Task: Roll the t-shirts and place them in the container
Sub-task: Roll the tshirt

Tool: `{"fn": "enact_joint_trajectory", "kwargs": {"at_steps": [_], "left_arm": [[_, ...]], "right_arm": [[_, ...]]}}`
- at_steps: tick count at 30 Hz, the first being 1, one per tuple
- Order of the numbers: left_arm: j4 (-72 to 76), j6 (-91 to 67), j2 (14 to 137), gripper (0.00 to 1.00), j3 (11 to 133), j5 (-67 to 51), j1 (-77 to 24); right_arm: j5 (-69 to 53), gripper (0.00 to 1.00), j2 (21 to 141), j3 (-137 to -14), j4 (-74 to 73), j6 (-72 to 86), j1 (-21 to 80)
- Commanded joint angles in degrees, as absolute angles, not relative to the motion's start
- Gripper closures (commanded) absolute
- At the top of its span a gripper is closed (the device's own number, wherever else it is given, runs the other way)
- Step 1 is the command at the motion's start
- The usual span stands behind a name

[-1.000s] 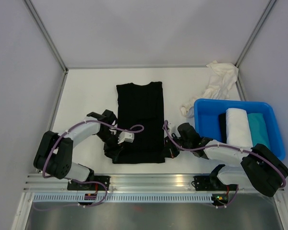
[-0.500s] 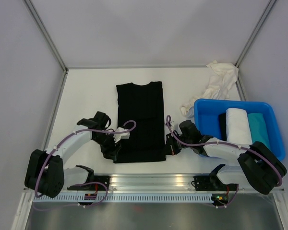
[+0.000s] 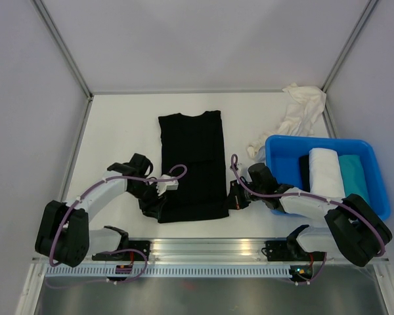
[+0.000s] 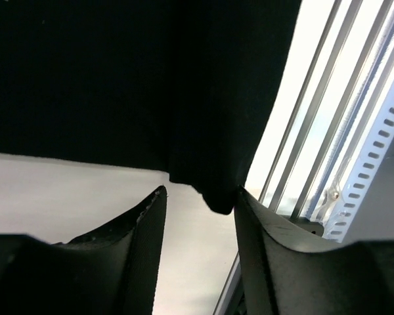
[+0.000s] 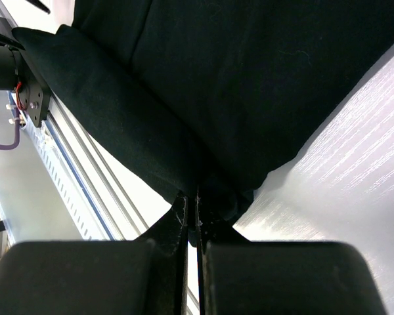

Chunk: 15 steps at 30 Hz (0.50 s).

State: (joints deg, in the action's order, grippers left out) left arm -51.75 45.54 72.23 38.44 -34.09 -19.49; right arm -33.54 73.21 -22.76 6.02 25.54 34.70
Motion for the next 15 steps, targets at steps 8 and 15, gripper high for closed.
{"fn": "enact_joint_trajectory", "kwargs": {"at_steps": [8,15], "left_arm": [[-49.4,48.43,70.4,0.49,37.97,-40.17,-23.46],[-47.63,48.87,73.3,0.82,36.82,-36.3,-24.26]], "right_arm": [[-32.61,1.0,73.04,-23.11,7.39,25.4,34.45],[-32.78,1.0,72.69,-22.94,6.68,25.84,34.45]]}}
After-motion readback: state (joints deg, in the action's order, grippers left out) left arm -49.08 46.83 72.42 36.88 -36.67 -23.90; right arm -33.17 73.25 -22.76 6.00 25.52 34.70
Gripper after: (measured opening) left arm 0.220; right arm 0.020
